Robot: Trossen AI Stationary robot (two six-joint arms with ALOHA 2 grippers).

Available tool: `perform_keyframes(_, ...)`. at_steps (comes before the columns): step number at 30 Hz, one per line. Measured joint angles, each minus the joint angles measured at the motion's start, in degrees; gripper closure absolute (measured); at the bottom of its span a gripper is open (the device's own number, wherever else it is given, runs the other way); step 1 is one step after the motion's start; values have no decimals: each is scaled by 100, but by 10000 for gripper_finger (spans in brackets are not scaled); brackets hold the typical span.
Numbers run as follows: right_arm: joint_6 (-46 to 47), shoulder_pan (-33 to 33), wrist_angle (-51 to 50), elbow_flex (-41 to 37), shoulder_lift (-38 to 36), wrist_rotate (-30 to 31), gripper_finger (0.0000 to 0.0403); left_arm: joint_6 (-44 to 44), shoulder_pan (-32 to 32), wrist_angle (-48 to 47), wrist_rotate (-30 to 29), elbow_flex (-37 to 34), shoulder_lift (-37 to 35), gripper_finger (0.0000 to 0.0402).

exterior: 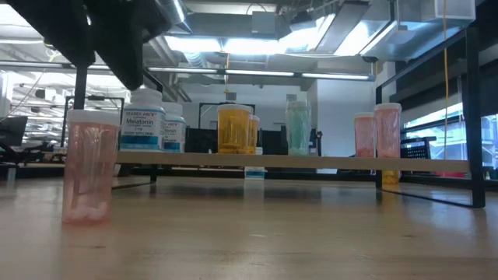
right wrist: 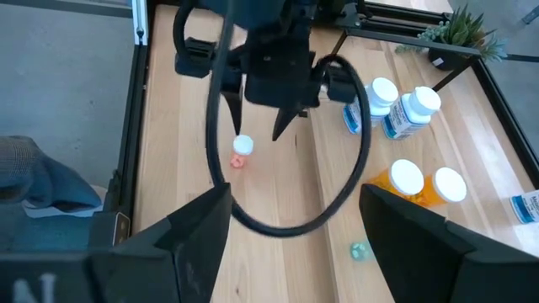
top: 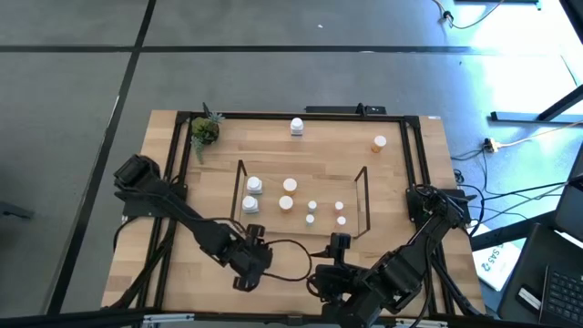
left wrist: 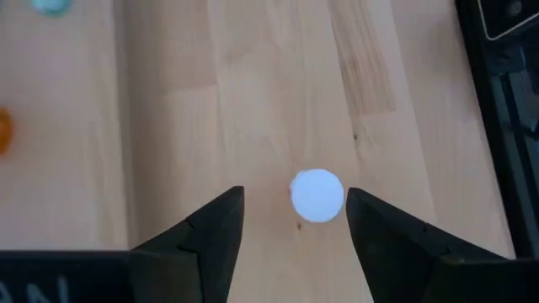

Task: Pick and place medicine bottles onto shelf by color
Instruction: Adjust the pink bottle on the shelf

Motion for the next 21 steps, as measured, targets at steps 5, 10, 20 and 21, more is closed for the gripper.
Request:
perform_keyframes(5,-81,0,60,0,0,-2,139,-26,-356,-175,-415,0,-277,198)
perform_keyframes(10,-72,-2,157,0,2,-2,139,-470,-715,-563,-1086,0,-526,198)
perform_keyframes(20,-76,0,162,0,2,-2,139,-1331,-1563,-930,-1646,2,-758,198)
perform_keyframes(21,-74,0,164,0,2,2,139,-1421,-1646,-969,-1718,2,-759,198)
